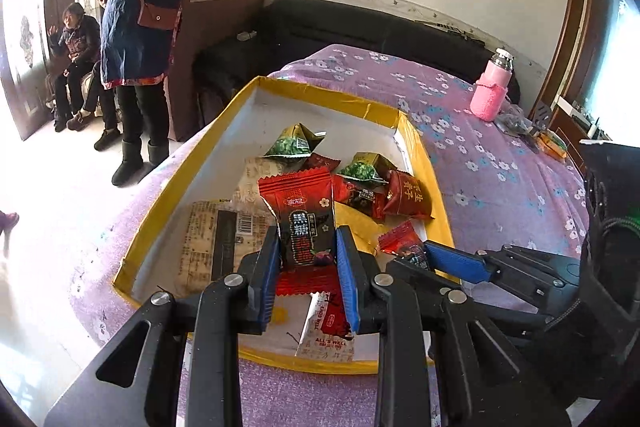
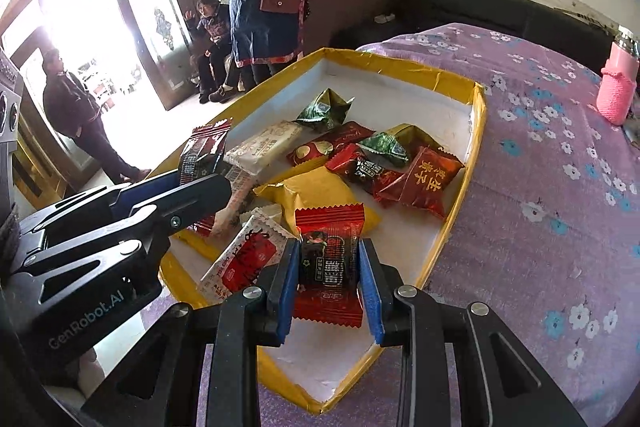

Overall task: Organize snacks
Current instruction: 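Carry both red candies over the yellow tray and lower them inside, then open both tools to drop the red candies into the tray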

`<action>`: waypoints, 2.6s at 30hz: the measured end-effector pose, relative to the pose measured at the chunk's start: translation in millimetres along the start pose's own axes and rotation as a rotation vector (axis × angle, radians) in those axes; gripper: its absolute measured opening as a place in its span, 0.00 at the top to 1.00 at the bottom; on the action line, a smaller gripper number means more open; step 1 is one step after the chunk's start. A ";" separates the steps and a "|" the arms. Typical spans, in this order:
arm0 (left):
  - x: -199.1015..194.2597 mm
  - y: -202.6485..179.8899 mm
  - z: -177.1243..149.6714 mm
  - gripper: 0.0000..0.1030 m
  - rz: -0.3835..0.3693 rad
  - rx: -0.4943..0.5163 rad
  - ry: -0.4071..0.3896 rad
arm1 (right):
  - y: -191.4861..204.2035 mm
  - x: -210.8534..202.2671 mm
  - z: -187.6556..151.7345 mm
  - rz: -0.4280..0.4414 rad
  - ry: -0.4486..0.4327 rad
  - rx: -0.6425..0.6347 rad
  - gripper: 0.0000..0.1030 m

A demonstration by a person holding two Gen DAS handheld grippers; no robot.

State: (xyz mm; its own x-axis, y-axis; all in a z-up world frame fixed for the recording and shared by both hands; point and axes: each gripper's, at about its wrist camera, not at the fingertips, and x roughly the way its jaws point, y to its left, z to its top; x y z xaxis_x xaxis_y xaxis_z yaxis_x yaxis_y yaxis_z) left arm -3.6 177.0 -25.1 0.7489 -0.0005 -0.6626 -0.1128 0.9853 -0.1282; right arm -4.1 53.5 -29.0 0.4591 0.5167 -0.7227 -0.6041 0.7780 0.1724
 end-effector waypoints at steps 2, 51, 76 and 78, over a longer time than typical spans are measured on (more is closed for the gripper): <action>1.5 1.6 -0.3 0.76 0.004 -0.004 0.002 | -0.3 -2.7 -0.1 -0.001 -0.013 0.004 0.71; 16.2 5.7 4.2 0.60 0.081 0.006 -0.015 | -8.6 -0.7 -4.0 0.025 -0.053 0.057 0.62; -14.5 -45.7 -1.6 0.23 0.100 0.063 -0.053 | -47.6 -80.7 -40.1 -0.071 -0.179 0.120 0.41; -15.8 -51.8 -3.8 0.23 0.095 0.069 -0.046 | -51.8 -83.1 -43.4 -0.071 -0.179 0.131 0.41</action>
State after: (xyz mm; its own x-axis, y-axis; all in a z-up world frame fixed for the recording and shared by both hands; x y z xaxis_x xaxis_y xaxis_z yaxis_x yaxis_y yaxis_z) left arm -12.0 125.3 -10.8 0.7666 0.1002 -0.6343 -0.1410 0.9899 -0.0140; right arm -39.3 -45.3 -7.0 0.6128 0.5047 -0.6081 -0.4819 0.8485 0.2186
